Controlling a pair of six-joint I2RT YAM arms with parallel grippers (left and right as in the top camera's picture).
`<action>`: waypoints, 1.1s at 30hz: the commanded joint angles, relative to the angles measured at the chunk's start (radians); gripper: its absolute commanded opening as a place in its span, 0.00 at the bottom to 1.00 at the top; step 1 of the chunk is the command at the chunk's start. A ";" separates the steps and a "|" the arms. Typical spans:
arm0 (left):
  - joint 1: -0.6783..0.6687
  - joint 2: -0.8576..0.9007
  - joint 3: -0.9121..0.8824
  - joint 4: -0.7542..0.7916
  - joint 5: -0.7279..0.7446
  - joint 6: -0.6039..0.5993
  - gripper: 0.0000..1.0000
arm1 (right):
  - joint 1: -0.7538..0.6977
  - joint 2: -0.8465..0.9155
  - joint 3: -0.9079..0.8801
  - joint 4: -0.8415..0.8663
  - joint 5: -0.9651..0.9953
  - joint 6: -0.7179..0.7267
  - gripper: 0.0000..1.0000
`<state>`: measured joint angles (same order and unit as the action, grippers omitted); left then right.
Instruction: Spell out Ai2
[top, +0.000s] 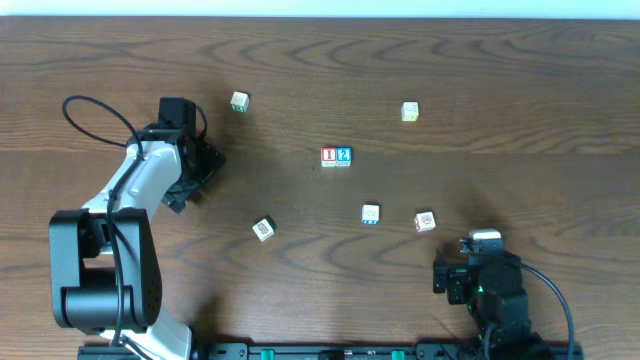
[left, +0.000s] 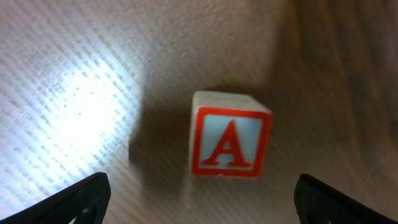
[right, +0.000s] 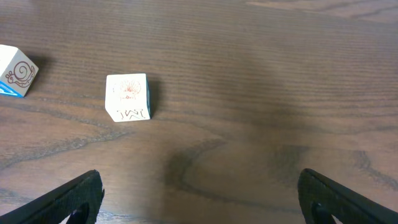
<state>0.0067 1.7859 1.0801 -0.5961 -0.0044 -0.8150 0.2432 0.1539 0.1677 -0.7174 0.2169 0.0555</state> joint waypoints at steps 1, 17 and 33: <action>0.008 0.013 0.020 0.018 -0.006 -0.008 0.96 | -0.006 -0.005 -0.002 -0.001 0.003 -0.012 0.99; 0.053 0.013 0.020 0.059 0.006 -0.008 0.81 | -0.006 -0.005 -0.002 -0.001 0.003 -0.012 0.99; 0.053 0.021 0.020 0.086 0.052 0.007 0.76 | -0.006 -0.005 -0.002 -0.001 0.003 -0.012 0.99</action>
<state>0.0563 1.7863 1.0801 -0.5133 0.0433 -0.8116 0.2432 0.1539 0.1677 -0.7174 0.2169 0.0555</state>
